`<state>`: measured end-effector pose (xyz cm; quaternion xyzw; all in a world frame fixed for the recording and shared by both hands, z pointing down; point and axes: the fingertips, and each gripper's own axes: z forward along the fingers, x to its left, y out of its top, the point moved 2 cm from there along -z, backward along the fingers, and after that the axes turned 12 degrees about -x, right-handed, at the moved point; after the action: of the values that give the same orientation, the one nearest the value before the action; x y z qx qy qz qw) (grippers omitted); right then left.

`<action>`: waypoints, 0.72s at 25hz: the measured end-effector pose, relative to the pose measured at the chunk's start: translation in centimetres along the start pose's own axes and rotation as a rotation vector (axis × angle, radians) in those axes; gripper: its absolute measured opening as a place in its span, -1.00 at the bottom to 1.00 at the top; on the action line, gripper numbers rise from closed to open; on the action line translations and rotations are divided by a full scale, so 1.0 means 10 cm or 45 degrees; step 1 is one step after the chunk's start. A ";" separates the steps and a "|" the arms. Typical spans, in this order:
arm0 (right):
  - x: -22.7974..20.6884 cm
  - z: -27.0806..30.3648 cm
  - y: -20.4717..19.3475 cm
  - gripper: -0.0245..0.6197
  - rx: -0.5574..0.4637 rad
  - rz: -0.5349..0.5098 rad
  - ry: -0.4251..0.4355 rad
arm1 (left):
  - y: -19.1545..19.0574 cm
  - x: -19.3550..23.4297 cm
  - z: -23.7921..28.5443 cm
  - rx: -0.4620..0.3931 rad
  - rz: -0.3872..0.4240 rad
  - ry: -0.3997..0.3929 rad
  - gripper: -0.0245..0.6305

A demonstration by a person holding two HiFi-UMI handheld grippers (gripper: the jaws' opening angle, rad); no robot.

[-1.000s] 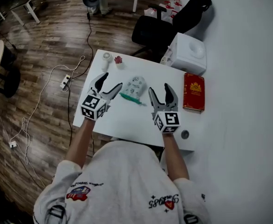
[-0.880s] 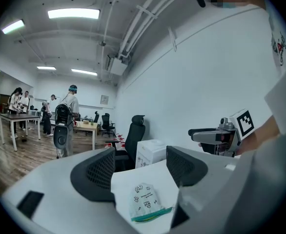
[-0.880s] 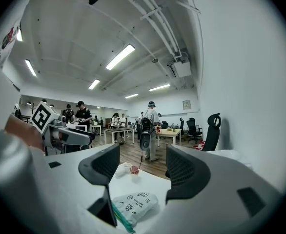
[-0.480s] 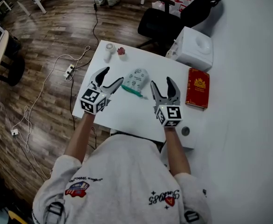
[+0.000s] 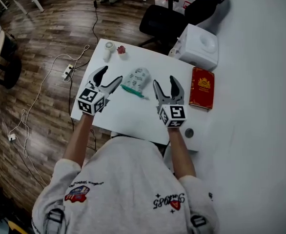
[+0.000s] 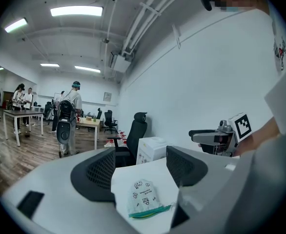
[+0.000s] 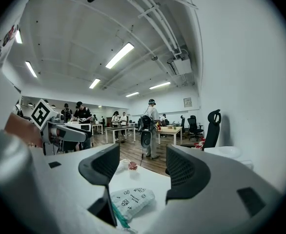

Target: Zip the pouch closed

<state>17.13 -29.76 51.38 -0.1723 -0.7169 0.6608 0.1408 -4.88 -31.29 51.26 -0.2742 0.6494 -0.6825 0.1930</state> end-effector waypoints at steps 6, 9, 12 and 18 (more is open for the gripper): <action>0.01 -0.04 -0.25 -0.03 0.105 -0.058 0.074 | -0.09 -0.05 0.01 0.015 -0.022 0.002 0.04; 0.06 -0.03 -0.44 -0.03 0.176 -0.087 0.137 | -0.15 -0.03 -0.03 0.031 -0.029 0.011 0.04; 0.08 -0.03 -0.68 -0.04 0.272 -0.114 0.207 | -0.21 0.01 -0.07 0.046 -0.037 0.036 0.04; 0.22 -0.05 -1.09 -0.14 0.392 -0.126 0.406 | -0.28 0.16 -0.25 0.064 -0.046 0.119 0.04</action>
<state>14.73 -29.13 62.20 -0.2157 -0.5840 0.7189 0.3092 -7.41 -30.12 54.22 -0.2490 0.6352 -0.7141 0.1570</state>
